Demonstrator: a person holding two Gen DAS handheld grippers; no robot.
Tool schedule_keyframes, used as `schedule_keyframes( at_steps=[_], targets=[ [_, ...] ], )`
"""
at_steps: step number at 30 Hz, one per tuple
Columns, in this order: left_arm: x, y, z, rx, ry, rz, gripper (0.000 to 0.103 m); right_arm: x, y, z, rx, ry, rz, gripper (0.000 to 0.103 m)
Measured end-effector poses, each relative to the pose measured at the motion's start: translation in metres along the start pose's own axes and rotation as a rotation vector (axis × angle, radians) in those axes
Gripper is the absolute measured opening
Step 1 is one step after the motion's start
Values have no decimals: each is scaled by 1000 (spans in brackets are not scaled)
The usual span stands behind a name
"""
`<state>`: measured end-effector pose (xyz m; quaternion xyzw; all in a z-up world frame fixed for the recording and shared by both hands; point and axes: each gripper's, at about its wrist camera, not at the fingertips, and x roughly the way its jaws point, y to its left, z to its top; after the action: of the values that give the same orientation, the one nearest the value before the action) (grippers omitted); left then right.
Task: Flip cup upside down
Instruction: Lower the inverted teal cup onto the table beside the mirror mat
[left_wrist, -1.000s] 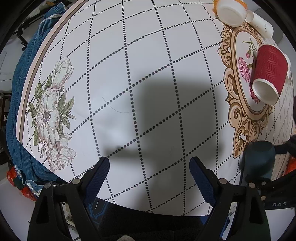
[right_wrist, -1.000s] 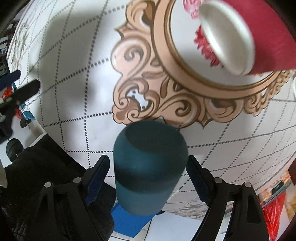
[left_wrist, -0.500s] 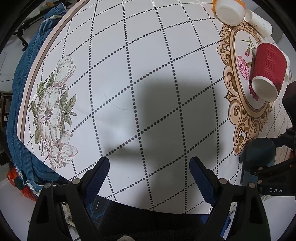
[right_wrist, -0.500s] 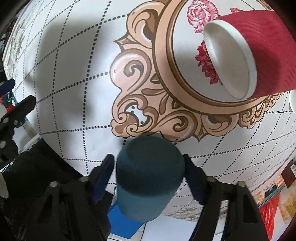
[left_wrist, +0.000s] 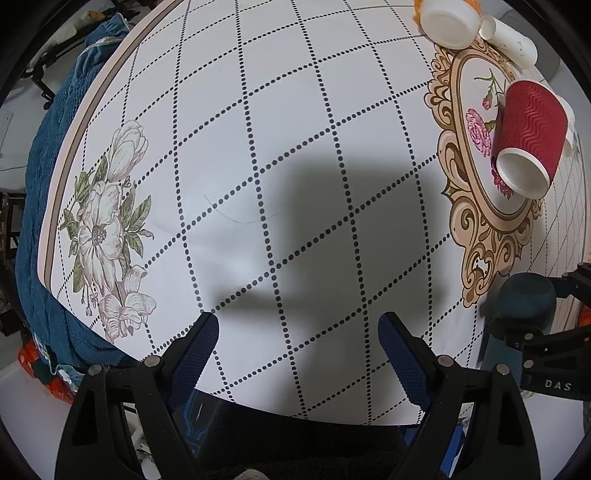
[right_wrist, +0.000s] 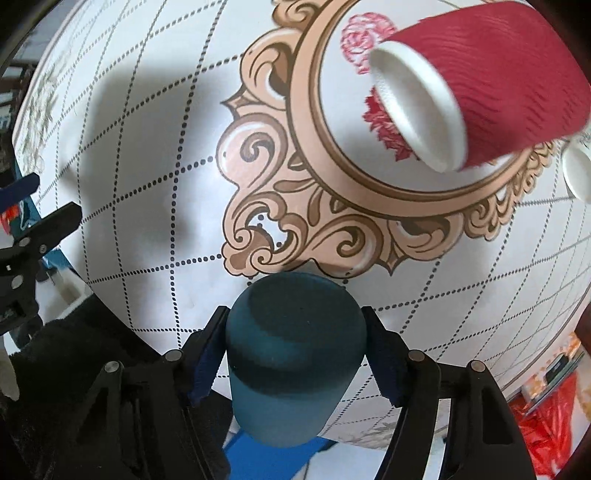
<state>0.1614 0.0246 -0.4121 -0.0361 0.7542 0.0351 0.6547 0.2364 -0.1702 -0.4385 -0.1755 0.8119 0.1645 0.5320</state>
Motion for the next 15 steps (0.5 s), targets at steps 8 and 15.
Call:
schedule_keyframes(
  at_steps=[8, 15],
  targets=[
    [-6, -25, 10, 13, 0, -9, 88, -22, -15, -34, 108, -144, 27, 71],
    [-6, -36, 14, 33, -1, -1, 88, -51, -34, -66, 260, -357, 38, 71]
  ],
)
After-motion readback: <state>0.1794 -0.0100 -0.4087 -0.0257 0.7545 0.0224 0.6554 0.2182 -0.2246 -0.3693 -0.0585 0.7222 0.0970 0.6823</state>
